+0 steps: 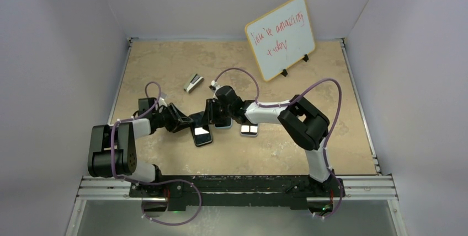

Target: Put the phone into the phone case

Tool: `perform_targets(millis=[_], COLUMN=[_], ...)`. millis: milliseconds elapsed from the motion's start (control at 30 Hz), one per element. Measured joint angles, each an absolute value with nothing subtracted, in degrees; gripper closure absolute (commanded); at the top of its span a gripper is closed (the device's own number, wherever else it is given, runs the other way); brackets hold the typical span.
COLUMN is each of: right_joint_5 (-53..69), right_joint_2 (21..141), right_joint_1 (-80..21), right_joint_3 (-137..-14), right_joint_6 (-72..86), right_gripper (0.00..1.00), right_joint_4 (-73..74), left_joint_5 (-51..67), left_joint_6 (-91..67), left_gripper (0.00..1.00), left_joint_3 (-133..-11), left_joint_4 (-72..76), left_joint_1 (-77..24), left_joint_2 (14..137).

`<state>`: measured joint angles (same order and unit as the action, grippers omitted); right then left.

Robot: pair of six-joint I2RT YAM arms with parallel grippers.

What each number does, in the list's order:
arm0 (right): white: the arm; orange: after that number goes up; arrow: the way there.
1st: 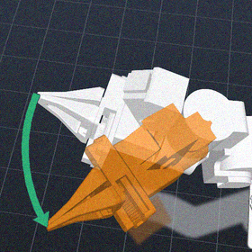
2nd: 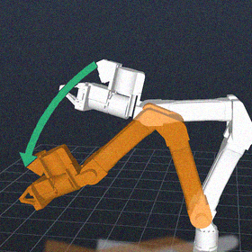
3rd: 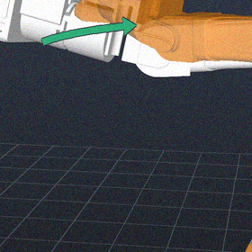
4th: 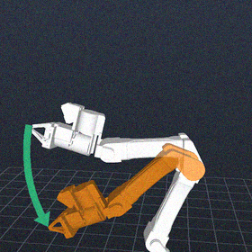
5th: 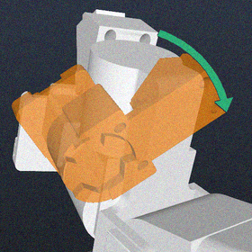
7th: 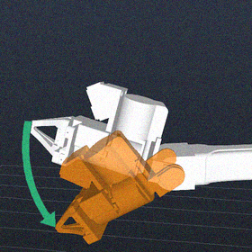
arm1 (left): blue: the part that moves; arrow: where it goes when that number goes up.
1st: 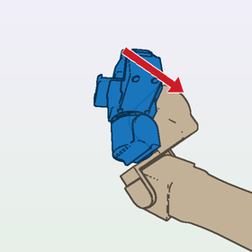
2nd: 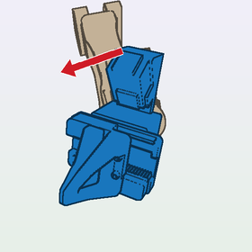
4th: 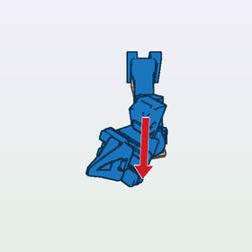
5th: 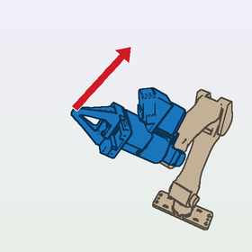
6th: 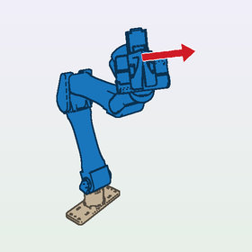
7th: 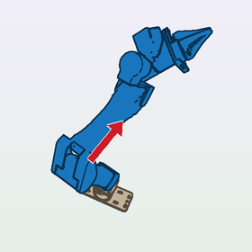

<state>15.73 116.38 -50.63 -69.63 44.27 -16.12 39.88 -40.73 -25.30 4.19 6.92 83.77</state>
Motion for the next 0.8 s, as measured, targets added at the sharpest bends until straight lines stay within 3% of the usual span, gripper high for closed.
perform_targets(millis=[433,667,800], right_joint_5=[9.7,10.1,11.9], right_joint_2=[114.0,115.9,116.0], right_joint_1=[-50.6,-50.5,-50.0], right_joint_3=[-69.6,-70.5,-70.8], right_joint_6=[43.5,41.7,40.8], right_gripper=[0.69,0.93,0.97], right_joint_4=[-10.5,-10.2,-10.4], left_joint_5=[38.9,38.6,38.2], left_joint_6=[-40.9,-40.8,-40.9], left_gripper=[0.69,0.75,0.75], left_joint_3=[-25.4,-26.3,-26.3], left_joint_4=[4.3,4.4,4.3], left_joint_1=[6.1,5.1,5.1], left_joint_2=[83.9,84.9,85.1])
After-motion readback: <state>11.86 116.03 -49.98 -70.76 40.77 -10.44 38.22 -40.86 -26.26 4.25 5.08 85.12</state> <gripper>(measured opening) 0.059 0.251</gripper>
